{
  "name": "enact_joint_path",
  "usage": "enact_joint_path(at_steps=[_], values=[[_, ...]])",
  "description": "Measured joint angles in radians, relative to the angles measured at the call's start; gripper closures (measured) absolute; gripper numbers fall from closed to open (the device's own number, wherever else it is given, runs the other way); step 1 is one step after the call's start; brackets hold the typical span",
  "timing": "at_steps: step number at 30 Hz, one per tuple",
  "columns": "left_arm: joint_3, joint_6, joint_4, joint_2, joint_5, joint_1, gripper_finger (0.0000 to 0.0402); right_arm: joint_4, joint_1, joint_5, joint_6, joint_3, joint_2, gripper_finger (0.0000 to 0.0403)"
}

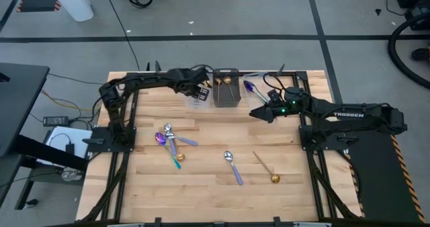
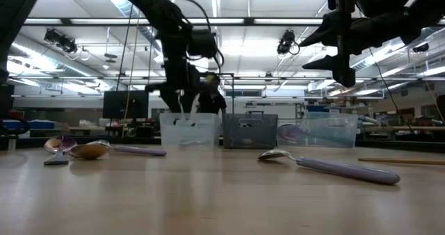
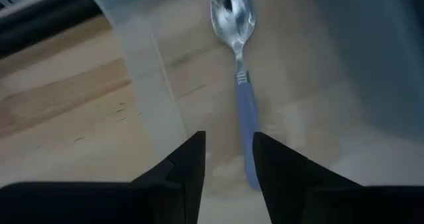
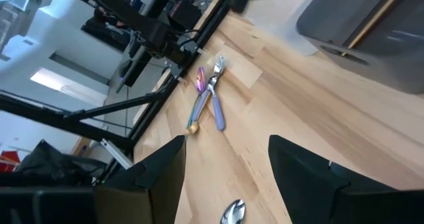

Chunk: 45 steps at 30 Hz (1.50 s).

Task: Sort silverware by color (type)
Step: Put the purple spoon into the left transparent bin

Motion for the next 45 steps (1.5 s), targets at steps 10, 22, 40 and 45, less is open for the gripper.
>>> enact_joint_path(at_steps=[10, 22, 40, 45], values=[[0.001, -0.232, -0.139, -0.181, -0.019, -0.145, 0.0273, 0.001, 0.0, -0.031, -0.022, 0.0, 0.0, 0.0178], [0.001, -0.752, -0.269, -0.223, 0.006, -0.383, 0.0279, 0.003, 0.0, -0.116, -0.059, 0.0, 0.0, 0.0178], [0.0, -1.12, -0.253, -0.055, 0.105, -0.557, 0.0194, 0.024, 0.021, -0.156, -0.078, 0.0, 0.0, 0.0178], [0.0, -1.115, -0.2, -0.021, 0.165, -0.572, 0.0193, 0.028, 0.021, -0.156, -0.078, 0.0, 0.0, 0.0178]])
